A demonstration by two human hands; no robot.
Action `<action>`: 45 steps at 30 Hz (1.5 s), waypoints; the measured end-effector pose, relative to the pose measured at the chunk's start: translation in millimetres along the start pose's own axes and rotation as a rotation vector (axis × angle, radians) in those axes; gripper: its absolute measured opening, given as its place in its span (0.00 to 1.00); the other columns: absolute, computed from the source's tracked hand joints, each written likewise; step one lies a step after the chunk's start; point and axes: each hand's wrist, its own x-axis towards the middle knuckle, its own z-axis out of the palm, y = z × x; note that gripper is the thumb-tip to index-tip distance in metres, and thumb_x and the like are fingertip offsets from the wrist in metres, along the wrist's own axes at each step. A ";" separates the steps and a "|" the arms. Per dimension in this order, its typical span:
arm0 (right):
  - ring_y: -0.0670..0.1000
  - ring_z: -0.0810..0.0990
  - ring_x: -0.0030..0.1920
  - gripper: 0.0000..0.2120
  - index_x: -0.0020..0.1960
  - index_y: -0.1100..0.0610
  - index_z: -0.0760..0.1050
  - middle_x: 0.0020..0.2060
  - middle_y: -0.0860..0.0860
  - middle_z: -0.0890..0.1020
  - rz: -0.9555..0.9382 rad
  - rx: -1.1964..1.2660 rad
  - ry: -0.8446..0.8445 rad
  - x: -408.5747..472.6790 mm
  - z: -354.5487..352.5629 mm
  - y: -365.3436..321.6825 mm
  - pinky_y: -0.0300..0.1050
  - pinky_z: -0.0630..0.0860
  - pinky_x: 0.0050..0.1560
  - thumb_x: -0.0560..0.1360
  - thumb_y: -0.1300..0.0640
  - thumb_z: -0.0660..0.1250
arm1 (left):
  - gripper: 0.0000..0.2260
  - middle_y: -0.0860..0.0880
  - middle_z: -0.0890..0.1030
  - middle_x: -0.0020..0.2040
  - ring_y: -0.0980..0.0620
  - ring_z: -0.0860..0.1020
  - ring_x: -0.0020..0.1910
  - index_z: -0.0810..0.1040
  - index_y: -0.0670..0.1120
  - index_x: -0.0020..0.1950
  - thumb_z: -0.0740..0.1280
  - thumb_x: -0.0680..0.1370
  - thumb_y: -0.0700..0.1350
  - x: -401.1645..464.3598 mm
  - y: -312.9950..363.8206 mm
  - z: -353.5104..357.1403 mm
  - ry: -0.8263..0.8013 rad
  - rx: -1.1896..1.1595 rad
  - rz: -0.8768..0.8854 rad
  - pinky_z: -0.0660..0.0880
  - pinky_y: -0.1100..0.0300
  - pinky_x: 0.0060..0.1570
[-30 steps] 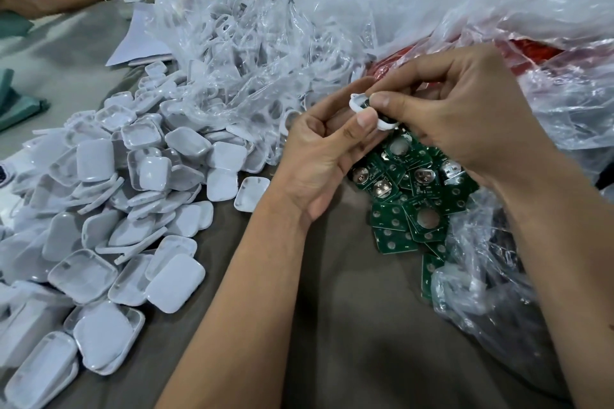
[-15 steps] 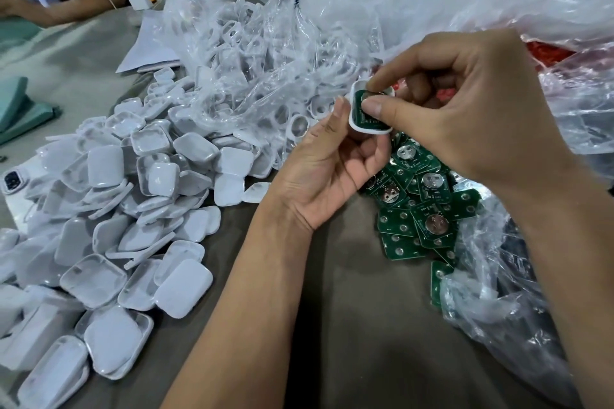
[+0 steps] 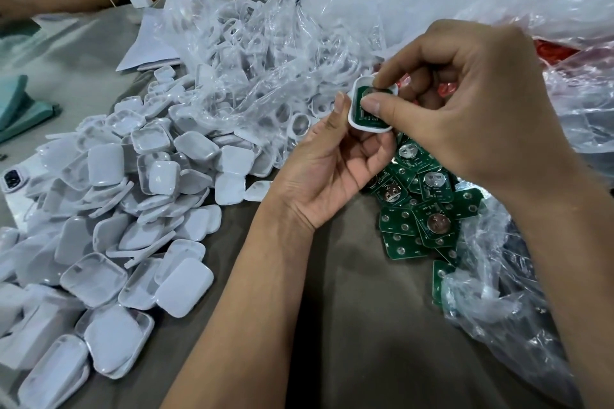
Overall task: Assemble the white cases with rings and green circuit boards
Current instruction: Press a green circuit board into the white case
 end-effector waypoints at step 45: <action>0.41 0.74 0.31 0.10 0.50 0.55 0.83 0.36 0.44 0.78 -0.051 -0.025 -0.092 1.9 0.6 3.7 0.32 0.71 0.37 0.75 0.51 0.78 | 0.16 0.42 0.86 0.50 0.48 0.86 0.49 0.87 0.40 0.48 0.62 0.81 0.47 -2.3 0.1 -3.3 0.037 0.041 0.040 0.83 0.57 0.49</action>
